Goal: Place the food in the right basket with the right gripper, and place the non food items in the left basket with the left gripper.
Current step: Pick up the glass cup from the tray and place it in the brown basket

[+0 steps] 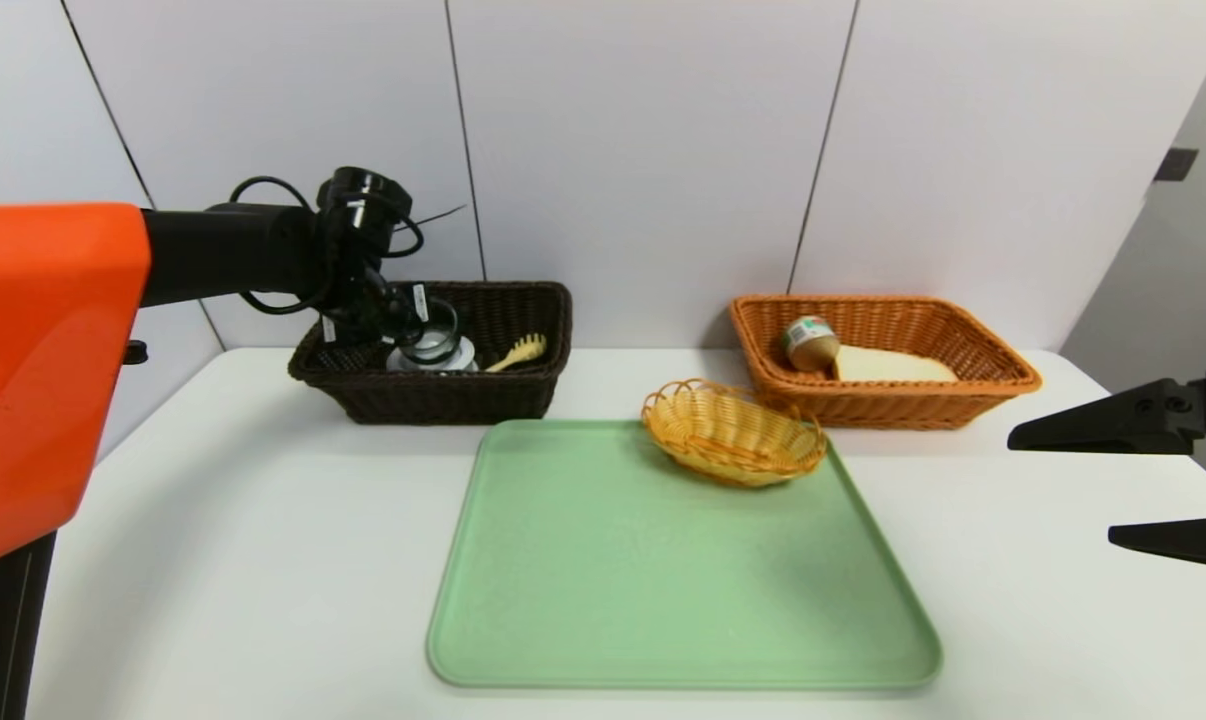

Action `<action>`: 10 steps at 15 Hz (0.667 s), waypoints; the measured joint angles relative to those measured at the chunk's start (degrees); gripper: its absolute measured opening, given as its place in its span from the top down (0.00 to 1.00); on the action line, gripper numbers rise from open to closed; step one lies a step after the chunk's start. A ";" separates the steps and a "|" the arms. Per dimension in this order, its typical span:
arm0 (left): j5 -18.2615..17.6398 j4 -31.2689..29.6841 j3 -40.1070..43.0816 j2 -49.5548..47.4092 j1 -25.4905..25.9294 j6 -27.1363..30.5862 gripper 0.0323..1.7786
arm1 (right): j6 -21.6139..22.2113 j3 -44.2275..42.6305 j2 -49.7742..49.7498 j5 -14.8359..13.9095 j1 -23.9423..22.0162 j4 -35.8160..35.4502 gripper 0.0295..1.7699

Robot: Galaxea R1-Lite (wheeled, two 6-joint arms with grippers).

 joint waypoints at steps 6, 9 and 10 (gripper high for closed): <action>-0.01 -0.06 0.00 0.11 -0.06 -0.11 0.54 | 0.02 0.02 0.00 -0.04 0.00 -0.01 0.03; -0.01 -0.11 0.00 -1.94 -0.33 -0.11 0.38 | 0.02 -0.06 -0.04 -0.11 0.00 -0.01 0.03; -0.01 -0.13 -0.02 -3.84 -0.63 0.00 0.34 | 0.02 -0.09 -0.09 -0.20 0.00 -0.12 0.03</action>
